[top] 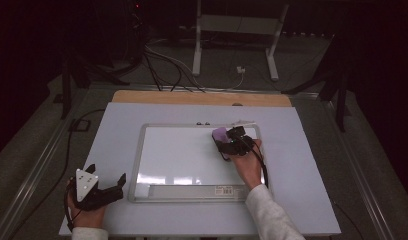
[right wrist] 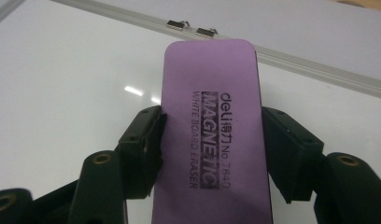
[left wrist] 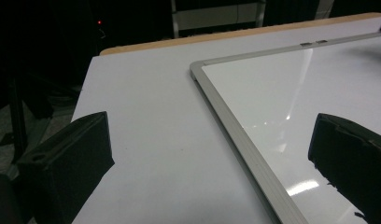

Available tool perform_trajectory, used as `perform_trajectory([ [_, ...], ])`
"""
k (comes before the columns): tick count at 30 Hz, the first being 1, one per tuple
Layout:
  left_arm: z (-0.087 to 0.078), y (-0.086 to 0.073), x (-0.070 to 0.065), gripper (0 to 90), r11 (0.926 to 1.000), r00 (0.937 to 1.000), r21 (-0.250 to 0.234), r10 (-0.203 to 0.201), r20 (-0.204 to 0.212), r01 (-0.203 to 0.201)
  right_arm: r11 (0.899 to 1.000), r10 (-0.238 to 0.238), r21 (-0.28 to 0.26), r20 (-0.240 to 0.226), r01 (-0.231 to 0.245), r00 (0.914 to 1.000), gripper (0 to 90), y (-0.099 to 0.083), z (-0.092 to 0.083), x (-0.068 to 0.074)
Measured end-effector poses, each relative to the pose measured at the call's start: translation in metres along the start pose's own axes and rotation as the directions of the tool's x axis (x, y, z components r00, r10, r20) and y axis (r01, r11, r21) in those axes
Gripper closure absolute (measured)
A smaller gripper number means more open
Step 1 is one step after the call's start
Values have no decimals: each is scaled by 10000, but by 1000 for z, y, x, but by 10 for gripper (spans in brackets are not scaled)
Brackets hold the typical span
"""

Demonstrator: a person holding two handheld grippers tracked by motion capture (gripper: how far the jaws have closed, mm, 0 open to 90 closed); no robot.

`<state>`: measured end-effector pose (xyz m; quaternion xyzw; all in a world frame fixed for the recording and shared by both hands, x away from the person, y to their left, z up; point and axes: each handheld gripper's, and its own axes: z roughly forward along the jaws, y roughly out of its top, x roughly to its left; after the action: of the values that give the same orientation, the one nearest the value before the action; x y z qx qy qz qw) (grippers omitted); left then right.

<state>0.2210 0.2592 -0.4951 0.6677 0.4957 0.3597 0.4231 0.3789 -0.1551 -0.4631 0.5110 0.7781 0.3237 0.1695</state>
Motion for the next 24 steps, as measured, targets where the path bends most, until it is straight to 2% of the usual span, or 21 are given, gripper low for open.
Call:
perform_trajectory([
  [6,0,1,-3,5,9999,9999,-3,126,37,-126,10000,50,33,31,-50,10000,413,-14,-15,-11],
  [9,1,1,-3,5,10000,10000,21,62,25,-63,9998,191,108,-19,-191,9998,413,-25,-22,-17],
  [16,1,1,-3,5,10000,10000,9,43,13,-43,9980,-347,535,71,343,9994,413,-48,-29,-22],
  [24,1,1,-3,5,10000,10000,24,41,35,-41,9966,-394,732,81,387,9992,412,-64,-40,-27],
])
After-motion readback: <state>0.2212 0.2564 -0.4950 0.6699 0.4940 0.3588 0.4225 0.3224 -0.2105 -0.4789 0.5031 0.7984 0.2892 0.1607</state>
